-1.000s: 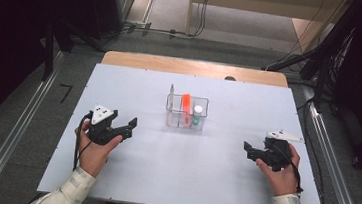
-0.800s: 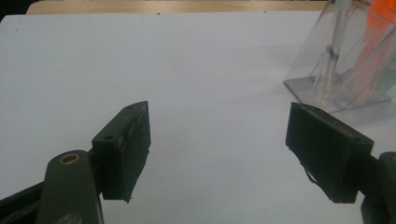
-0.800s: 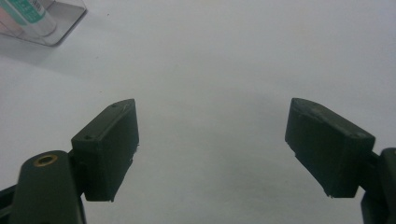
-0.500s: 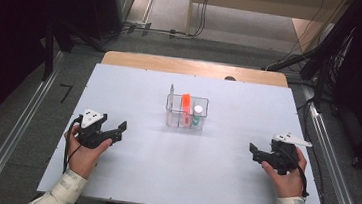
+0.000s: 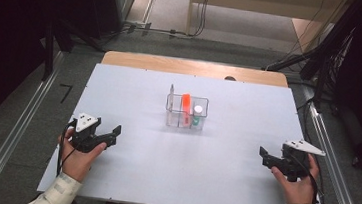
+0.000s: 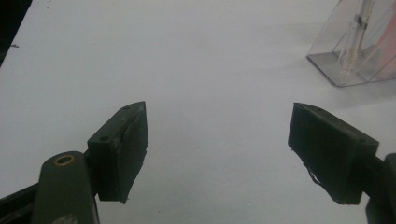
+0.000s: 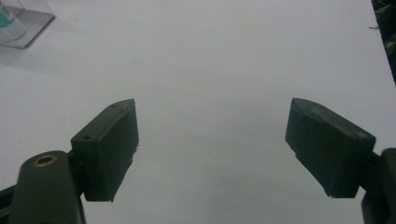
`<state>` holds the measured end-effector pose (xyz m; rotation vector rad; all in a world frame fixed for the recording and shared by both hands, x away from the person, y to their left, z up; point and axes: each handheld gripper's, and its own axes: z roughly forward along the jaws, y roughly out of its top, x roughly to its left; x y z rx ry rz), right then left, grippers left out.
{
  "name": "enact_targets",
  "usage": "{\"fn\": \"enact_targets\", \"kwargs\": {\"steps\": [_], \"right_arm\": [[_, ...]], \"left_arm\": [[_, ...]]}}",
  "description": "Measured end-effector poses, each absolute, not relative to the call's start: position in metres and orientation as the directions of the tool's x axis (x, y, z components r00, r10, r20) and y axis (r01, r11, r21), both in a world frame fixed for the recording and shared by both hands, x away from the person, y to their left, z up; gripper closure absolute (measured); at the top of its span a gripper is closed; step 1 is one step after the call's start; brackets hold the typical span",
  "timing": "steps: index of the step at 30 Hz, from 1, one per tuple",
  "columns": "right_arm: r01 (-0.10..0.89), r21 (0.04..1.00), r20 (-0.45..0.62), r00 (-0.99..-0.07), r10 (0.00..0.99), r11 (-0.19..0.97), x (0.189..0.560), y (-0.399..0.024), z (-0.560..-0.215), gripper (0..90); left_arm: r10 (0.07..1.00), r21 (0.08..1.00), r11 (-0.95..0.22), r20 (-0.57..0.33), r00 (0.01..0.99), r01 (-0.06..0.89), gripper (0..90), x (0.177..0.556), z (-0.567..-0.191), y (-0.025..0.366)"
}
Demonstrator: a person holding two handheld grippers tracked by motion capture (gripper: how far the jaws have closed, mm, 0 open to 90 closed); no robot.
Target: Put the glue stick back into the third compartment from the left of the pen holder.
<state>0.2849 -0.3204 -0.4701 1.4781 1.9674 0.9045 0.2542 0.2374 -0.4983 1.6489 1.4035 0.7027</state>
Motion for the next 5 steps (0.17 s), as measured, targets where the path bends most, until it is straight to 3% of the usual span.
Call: {"fn": "enact_targets", "kwargs": {"steps": [5], "right_arm": [[0.620, 0.763, -0.011, -0.268, 0.963, 0.182, 0.2858, -0.3247, -0.4715, 15.3]], "left_arm": [[0.974, 0.863, -0.028, -0.090, 0.208, 0.504, 20.5, 0.2559, -0.5005, 0.2382]]}}
